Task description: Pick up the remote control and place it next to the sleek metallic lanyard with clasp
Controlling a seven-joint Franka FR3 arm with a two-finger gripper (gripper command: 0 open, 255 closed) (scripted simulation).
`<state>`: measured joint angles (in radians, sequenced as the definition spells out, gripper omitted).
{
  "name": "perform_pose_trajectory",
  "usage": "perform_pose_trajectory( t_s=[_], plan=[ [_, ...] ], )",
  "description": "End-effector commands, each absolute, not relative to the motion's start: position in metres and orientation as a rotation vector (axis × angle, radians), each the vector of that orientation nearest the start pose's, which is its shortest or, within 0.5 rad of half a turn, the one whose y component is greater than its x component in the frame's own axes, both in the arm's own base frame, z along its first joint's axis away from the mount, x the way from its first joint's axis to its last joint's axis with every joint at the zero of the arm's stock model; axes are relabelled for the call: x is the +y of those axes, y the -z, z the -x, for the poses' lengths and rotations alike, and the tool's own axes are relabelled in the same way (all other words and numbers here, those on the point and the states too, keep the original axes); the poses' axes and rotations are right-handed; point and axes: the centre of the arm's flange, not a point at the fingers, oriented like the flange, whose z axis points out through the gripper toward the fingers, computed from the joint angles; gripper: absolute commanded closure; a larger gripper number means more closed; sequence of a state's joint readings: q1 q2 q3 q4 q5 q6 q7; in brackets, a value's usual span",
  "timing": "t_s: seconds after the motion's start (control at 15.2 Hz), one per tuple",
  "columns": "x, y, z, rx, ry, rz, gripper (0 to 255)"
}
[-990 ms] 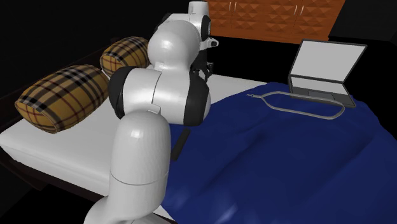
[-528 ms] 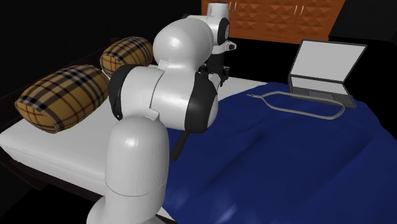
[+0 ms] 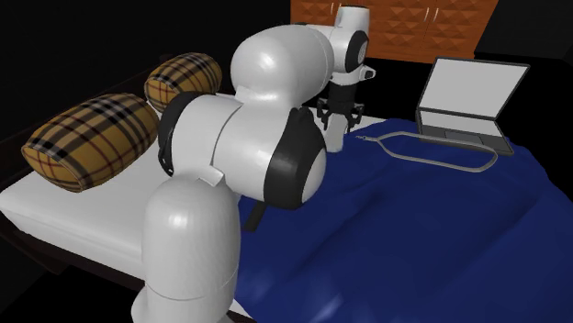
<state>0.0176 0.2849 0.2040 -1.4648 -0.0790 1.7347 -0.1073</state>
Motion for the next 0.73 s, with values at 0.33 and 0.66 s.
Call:
perform_pose_trajectory(
  t_s=[0.33,0.66],
  plan=[
    [0.027,-0.521,-0.653,-0.529,-0.011,3.118,255],
    [-0.038,-0.521,-0.662,-0.529,-0.011,3.118,255]
  ],
)
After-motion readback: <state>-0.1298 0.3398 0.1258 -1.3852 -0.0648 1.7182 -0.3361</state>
